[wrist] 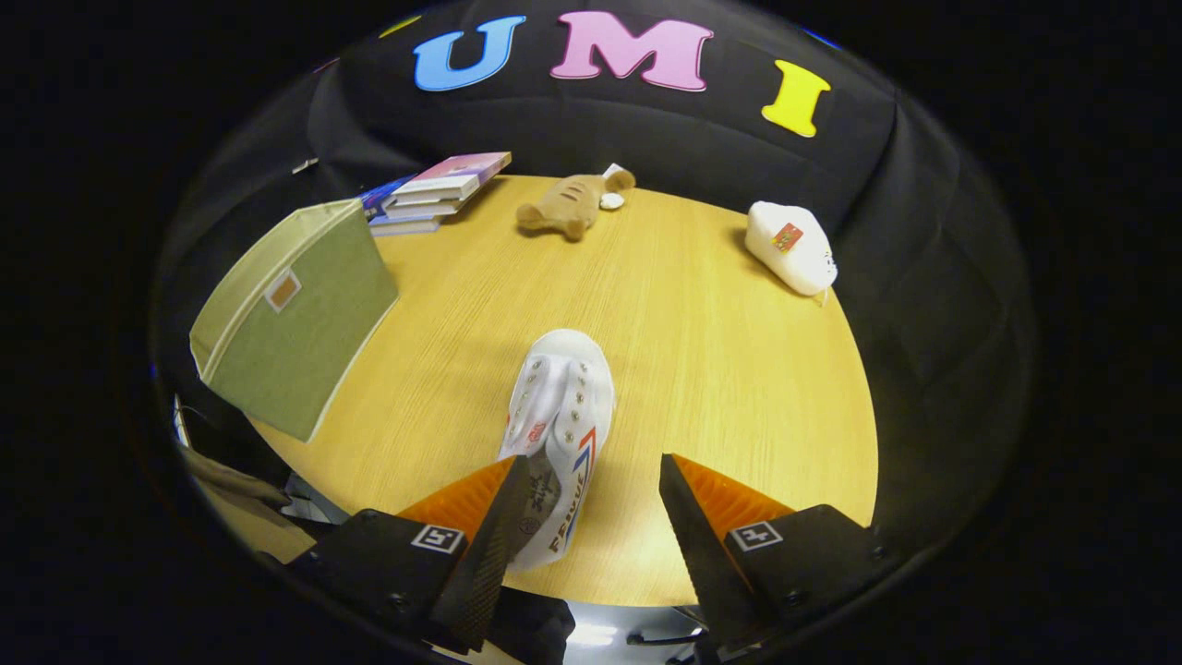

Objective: Open the storage box then place both shoes into the box .Put the left shoe in first, then the right shoe, with the right side of both shoes facing outward in a uniform manner.

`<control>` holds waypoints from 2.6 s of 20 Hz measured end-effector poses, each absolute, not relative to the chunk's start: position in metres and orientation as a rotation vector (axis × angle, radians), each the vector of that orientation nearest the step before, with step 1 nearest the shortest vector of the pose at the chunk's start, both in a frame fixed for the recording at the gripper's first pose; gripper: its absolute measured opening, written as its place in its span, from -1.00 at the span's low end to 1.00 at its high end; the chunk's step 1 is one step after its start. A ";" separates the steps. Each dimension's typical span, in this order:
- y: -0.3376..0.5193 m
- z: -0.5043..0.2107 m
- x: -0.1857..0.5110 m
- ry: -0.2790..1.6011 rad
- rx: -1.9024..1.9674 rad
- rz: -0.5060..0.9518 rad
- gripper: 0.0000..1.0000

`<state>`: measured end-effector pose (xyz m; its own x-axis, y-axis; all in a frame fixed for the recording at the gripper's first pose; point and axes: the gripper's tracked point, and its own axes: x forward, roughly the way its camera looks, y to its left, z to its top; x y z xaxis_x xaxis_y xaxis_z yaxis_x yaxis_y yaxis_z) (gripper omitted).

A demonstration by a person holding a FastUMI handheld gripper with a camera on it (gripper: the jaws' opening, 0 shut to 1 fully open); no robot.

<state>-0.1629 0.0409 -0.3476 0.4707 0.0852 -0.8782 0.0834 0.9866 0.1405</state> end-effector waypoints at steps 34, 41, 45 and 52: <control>0.103 -0.214 -0.042 0.905 0.514 -0.121 -0.89; 0.185 -0.162 0.003 0.889 0.596 -0.053 -0.89; 0.241 -0.159 0.017 0.944 0.713 -0.029 -0.89; 0.306 -0.203 0.021 1.091 0.648 -0.069 -0.88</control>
